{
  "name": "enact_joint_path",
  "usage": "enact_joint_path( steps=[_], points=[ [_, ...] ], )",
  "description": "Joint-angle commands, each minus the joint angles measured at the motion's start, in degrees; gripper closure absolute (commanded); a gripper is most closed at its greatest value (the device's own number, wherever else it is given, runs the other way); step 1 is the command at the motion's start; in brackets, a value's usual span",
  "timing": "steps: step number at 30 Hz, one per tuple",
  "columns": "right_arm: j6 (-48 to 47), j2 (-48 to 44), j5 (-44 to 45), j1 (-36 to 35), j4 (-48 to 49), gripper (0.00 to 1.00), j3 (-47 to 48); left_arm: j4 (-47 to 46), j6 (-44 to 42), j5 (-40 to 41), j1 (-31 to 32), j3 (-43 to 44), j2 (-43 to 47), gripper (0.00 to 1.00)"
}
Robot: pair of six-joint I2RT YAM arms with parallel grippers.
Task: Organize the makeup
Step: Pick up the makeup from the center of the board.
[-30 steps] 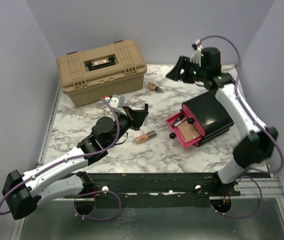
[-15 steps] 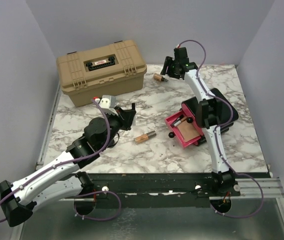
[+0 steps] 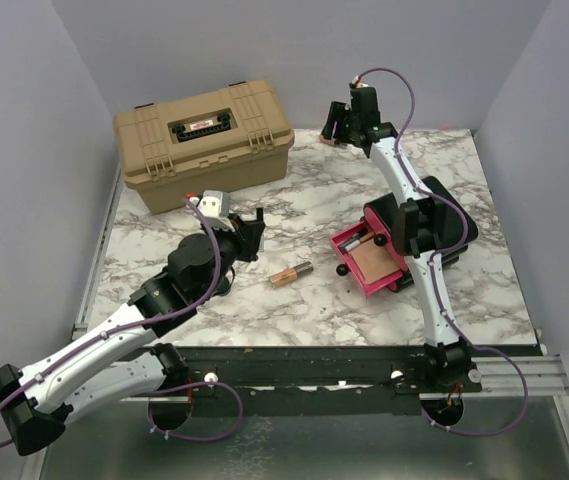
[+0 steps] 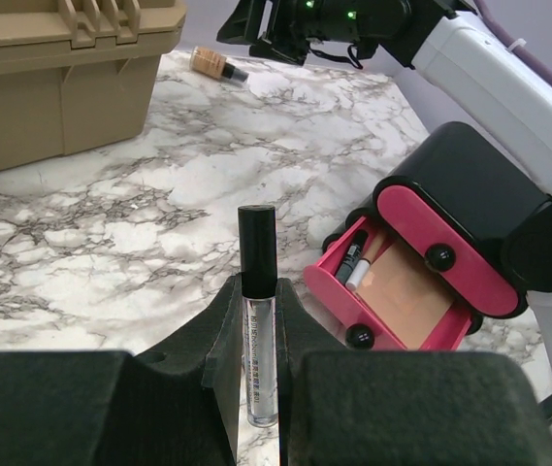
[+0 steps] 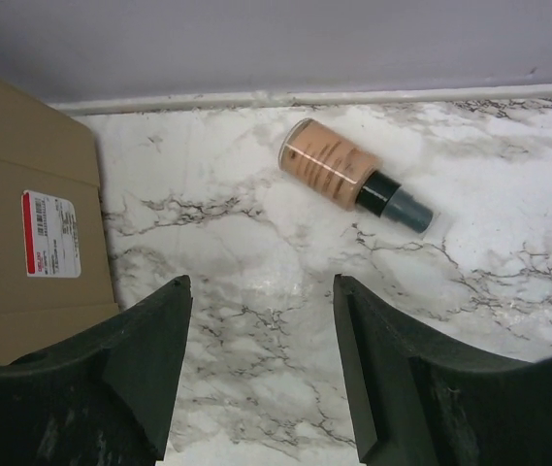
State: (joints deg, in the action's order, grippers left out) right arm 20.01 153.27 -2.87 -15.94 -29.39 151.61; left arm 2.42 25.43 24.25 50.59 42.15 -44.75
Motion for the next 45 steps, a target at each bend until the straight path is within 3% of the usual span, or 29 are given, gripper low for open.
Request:
enact_joint_path(
  steps=[1,11,16,20,25,33,36,45],
  points=[
    [-3.21,1.36,-1.74,-1.06,2.48,0.34,-1.94,0.66,-1.22,0.59,-0.40,3.40,-2.70,1.00],
    [-0.41,-17.80,-14.57,-1.01,5.51,0.32,-4.33,0.47,0.72,-1.96,-0.39,3.42,-3.54,1.00],
    [2.24,-28.08,-21.92,-1.10,4.99,0.32,-10.84,0.37,1.62,-4.19,-0.48,2.32,-1.98,1.00],
    [2.60,-40.20,-26.59,-2.02,6.86,0.27,-26.25,-0.51,1.51,-7.61,-0.48,2.40,-1.66,1.00],
    [5.11,-59.35,-31.09,-3.61,18.31,0.25,-53.80,-2.16,-0.40,-15.04,-0.44,2.92,-2.63,1.00],
    [14.33,-82.34,-38.31,-4.84,30.52,0.26,-84.74,-13.59,-0.75,-26.61,-0.49,0.37,-5.03,1.00],
    [17.18,-86.39,-42.32,-5.71,36.09,0.27,-89.89,-15.36,-0.41,-29.72,-0.48,1.15,-7.92,1.00],
    [13.60,-87.06,-48.27,-6.01,29.59,0.33,-88.77,-17.89,-0.30,-31.50,-0.49,2.75,-11.24,1.00]
  ],
)
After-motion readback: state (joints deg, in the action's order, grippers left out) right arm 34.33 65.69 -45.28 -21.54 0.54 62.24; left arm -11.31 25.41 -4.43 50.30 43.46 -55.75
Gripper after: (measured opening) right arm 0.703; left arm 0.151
